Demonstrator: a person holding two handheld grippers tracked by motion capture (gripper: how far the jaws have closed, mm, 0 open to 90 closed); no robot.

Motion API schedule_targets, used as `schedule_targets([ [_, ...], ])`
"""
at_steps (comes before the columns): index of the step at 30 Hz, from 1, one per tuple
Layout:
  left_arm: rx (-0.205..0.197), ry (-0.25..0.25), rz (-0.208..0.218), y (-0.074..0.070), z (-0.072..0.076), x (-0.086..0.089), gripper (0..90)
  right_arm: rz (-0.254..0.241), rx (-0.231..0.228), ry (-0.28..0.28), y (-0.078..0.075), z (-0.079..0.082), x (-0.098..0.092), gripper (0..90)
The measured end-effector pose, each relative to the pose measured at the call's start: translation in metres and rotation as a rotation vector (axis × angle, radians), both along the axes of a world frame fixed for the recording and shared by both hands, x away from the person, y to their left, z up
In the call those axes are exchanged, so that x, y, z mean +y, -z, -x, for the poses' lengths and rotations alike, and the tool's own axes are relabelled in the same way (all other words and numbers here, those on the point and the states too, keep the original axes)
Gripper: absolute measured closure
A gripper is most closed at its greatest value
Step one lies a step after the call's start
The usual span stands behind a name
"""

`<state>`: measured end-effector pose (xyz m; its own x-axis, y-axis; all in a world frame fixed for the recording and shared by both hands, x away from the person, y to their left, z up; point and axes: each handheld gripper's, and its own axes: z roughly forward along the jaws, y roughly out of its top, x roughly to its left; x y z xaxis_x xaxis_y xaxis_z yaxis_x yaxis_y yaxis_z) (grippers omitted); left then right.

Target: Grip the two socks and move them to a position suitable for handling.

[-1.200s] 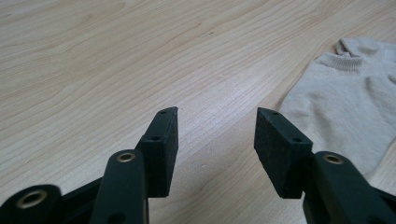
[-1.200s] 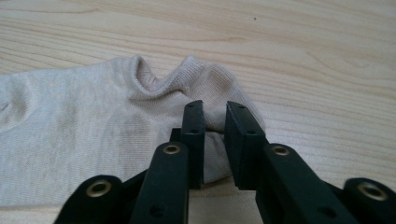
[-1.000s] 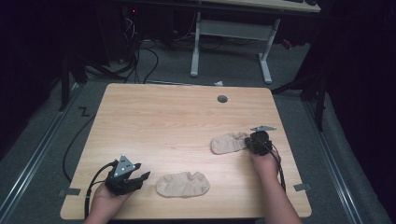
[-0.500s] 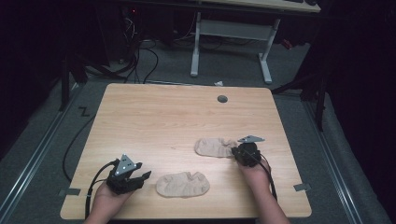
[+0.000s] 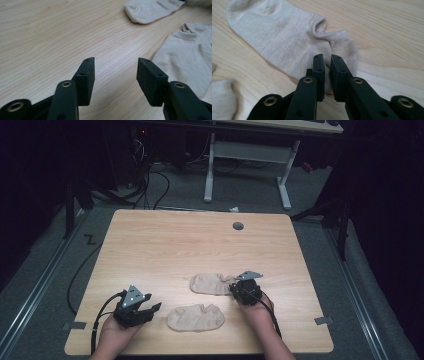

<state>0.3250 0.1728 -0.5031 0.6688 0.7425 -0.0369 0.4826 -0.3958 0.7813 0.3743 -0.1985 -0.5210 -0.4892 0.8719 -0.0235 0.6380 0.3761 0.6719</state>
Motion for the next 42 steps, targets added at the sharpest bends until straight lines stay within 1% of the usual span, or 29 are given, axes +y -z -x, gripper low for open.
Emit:
schedule_targets([
  [2,0.003,-0.005,0.005,0.0,-0.001,-0.001,48.8,0.009,-0.006,-0.007,0.0,0.001,0.003,82.6],
  [4,0.009,-0.014,0.009,0.001,-0.004,-0.003,49.0,0.014,-0.012,-0.037,0.001,0.004,0.012,82.0],
  [5,0.018,-0.015,0.007,0.001,-0.007,-0.005,49.0,0.014,-0.012,-0.037,0.001,0.004,0.012,82.0],
  [6,0.018,-0.013,0.014,0.001,-0.013,-0.012,49.1,0.017,-0.021,-0.051,0.001,0.007,0.016,81.6],
  [7,0.018,-0.013,0.014,0.001,-0.013,-0.012,49.1,0.017,-0.021,-0.051,0.001,0.007,0.016,81.6],
  [8,0.022,-0.003,0.026,0.001,-0.019,-0.019,49.1,0.014,-0.027,-0.062,0.002,0.008,0.019,81.5],
  [9,0.022,-0.003,0.026,0.001,-0.019,-0.019,49.1,0.014,-0.027,-0.062,0.002,0.008,0.019,81.5],
  [11,0.009,0.009,0.014,0.001,-0.024,-0.028,49.0,0.012,-0.024,-0.073,0.002,0.008,0.023,81.4],
  [14,-0.01,0.012,0.026,0.0,-0.034,-0.042,48.7,0.006,-0.037,-0.101,0.003,0.006,0.031,79.4],
  [17,-0.003,0.011,0.041,0.0,-0.038,-0.047,48.5,-0.003,-0.033,-0.107,0.003,0.006,0.035,76.6],
  [18,0.0,0.013,0.044,0.001,-0.038,-0.048,47.9,0.003,-0.051,-0.121,-0.001,0.008,0.036,74.3],
  [19,-0.001,0.016,0.036,0.002,-0.039,-0.05,47.9,0.003,-0.051,-0.121,-0.001,0.008,0.036,74.3],
  [20,0.0,0.017,0.029,0.003,-0.039,-0.052,46.4,-0.027,-0.1,-0.115,-0.009,0.012,0.032,71.3],
  [21,0.005,0.021,0.027,0.005,-0.04,-0.054,46.4,-0.027,-0.1,-0.115,-0.009,0.012,0.032,71.3],
  [22,0.015,0.018,0.041,0.008,-0.043,-0.058,45.6,-0.06,-0.131,-0.09,-0.016,0.014,0.025,67.9],
  [23,0.015,0.018,0.041,0.008,-0.043,-0.058,45.6,-0.06,-0.131,-0.09,-0.016,0.014,0.025,67.9],
  [25,0.03,0.006,0.05,0.012,-0.048,-0.062,45.6,-0.061,-0.141,-0.057,-0.017,0.013,0.02,64.6],
  [26,0.034,-0.005,0.052,0.014,-0.05,-0.064,45.7,-0.06,-0.124,-0.038,-0.015,0.01,0.016,63.6],
  [27,0.038,-0.012,0.045,0.016,-0.053,-0.065,45.7,-0.06,-0.124,-0.038,-0.015,0.01,0.016,63.6],
  [29,0.049,-0.022,0.022,0.02,-0.057,-0.065,46.3,-0.053,-0.097,-0.03,-0.01,0.006,0.015,62.5],
  [30,0.059,-0.02,0.02,0.021,-0.059,-0.065,46.9,-0.043,-0.093,-0.038,-0.008,0.004,0.014,62.2],
  [32,0.07,-0.016,0.016,0.024,-0.061,-0.065,50.3,-0.036,-0.065,-0.027,-0.002,0.0,0.014,61.5],
  [33,0.07,-0.016,0.016,0.024,-0.061,-0.065,51.3,-0.036,-0.065,-0.027,-0.002,0.0,0.014,61.5],
  [34,0.081,-0.015,0.016,0.025,-0.062,-0.067,52.6,-0.045,-0.046,-0.026,0.0,-0.002,0.013,61.6],
  [35,0.081,-0.015,0.016,0.025,-0.062,-0.067,53.0,-0.045,-0.046,-0.026,0.0,-0.002,0.013,61.6],
  [38,0.082,-0.019,-0.004,0.027,-0.062,-0.071,54.0,-0.044,-0.029,-0.037,0.003,-0.003,0.014,62.4],
  [39,0.072,-0.023,-0.015,0.027,-0.062,-0.072,55.6,-0.05,-0.01,-0.053,0.004,-0.003,0.016,65.7],
  [40,0.064,-0.031,-0.023,0.027,-0.061,-0.074,55.6,-0.05,-0.01,-0.053,0.004,-0.003,0.016,65.7],
  [42,0.07,-0.025,-0.032,0.026,-0.061,-0.076,60.6,-0.053,-0.008,-0.077,0.004,-0.003,0.018,73.1],
])
